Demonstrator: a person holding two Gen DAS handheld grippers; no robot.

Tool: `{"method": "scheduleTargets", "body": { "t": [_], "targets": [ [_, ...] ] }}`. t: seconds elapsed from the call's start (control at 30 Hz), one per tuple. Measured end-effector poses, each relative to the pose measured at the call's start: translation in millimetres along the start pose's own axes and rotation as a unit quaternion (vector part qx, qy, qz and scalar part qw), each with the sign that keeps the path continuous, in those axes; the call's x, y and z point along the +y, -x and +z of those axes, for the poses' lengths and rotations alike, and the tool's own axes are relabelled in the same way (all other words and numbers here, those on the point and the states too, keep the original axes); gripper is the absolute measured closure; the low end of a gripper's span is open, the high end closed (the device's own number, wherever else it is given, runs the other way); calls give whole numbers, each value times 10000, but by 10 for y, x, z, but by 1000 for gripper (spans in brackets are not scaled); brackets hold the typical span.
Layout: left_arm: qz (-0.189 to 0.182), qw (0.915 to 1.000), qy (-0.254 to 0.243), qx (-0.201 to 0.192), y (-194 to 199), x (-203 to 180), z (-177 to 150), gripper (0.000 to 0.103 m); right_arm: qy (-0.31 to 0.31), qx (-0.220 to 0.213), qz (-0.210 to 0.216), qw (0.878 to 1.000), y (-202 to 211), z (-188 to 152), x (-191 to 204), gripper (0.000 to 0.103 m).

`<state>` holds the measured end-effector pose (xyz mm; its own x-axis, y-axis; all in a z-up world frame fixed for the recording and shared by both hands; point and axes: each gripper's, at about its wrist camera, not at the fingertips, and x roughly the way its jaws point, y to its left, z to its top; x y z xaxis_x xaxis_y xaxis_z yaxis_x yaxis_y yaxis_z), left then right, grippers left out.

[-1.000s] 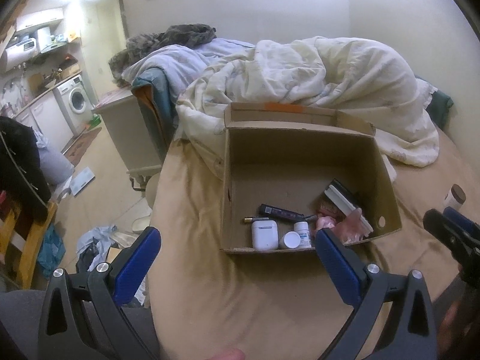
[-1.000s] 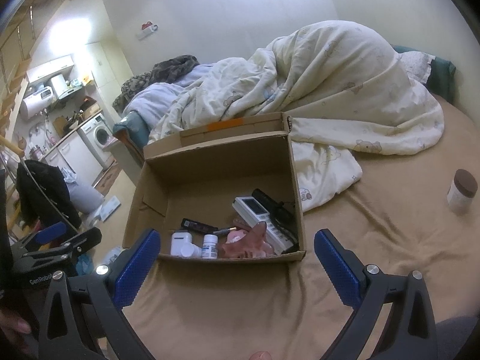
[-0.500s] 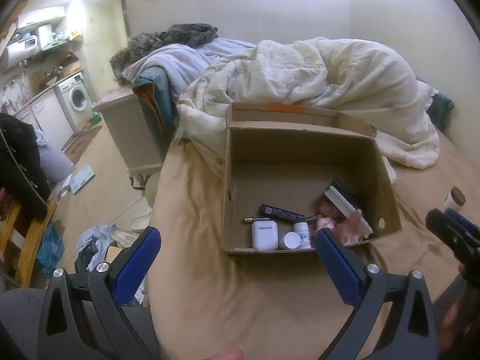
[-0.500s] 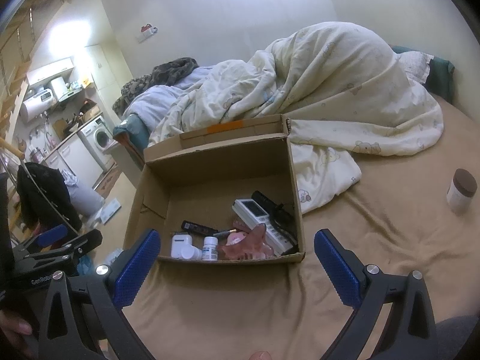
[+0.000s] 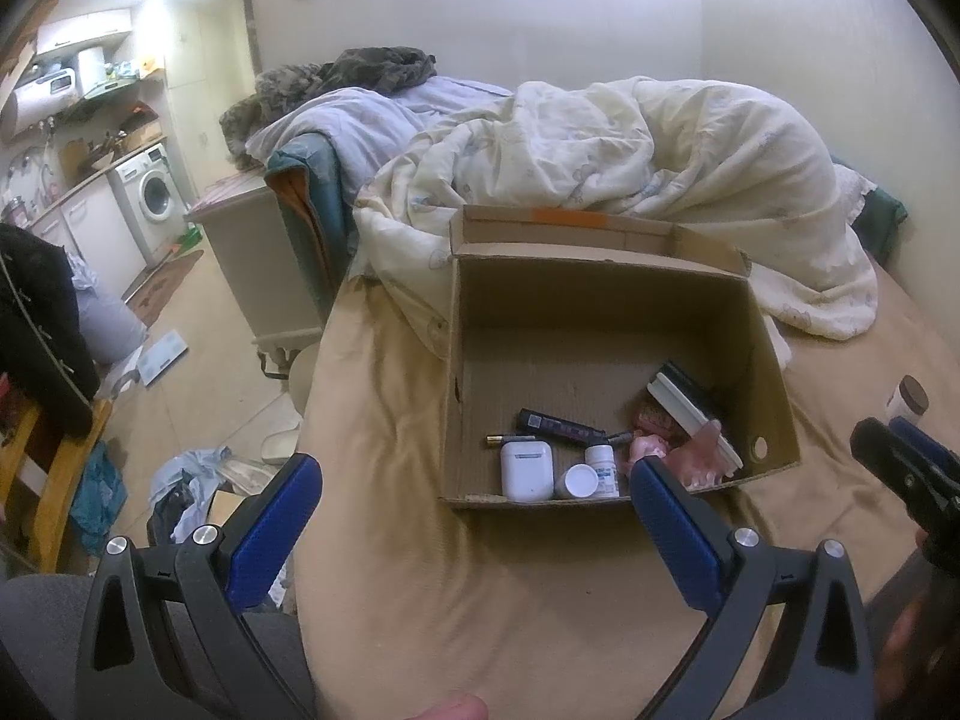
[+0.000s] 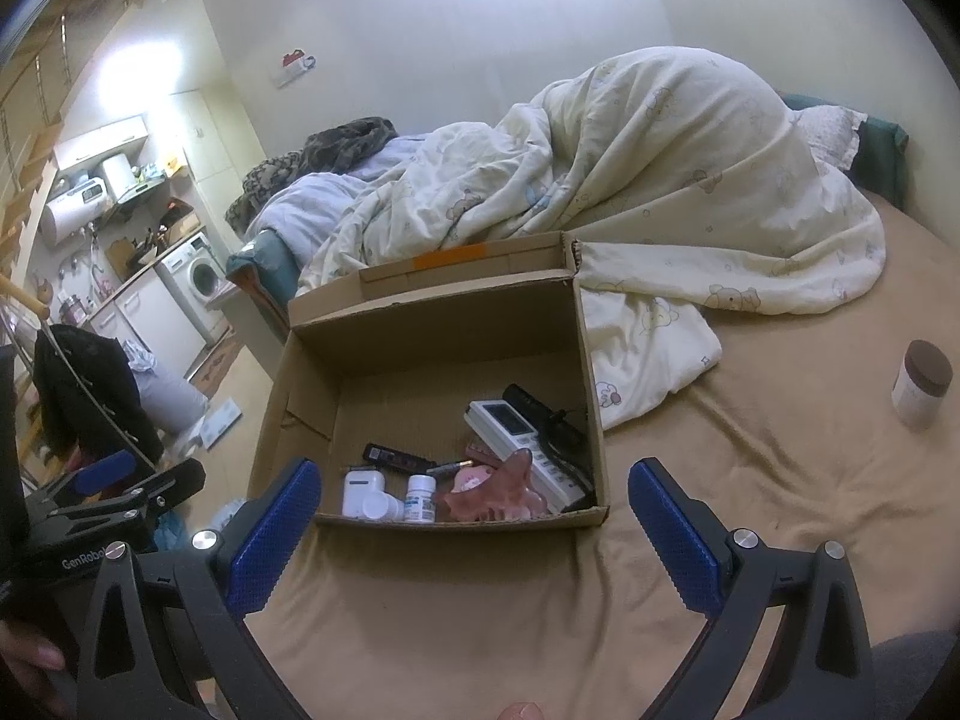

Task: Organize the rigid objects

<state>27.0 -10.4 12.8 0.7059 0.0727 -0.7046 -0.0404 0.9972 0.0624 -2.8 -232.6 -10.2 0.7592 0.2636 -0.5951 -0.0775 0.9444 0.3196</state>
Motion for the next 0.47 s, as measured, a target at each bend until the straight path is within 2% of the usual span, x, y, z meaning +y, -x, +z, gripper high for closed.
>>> {"method": "scheduleTargets", "body": {
  "t": [0.3,0.47],
  "targets": [
    [-1,10000,32,24,-3,-30,-6,1,2,3,1,10000,2,0,1,0],
    [-119,9997,141,137,-44,-27,-24,1,22,15,9,10000,20,-4,16,0]
  ]
}}
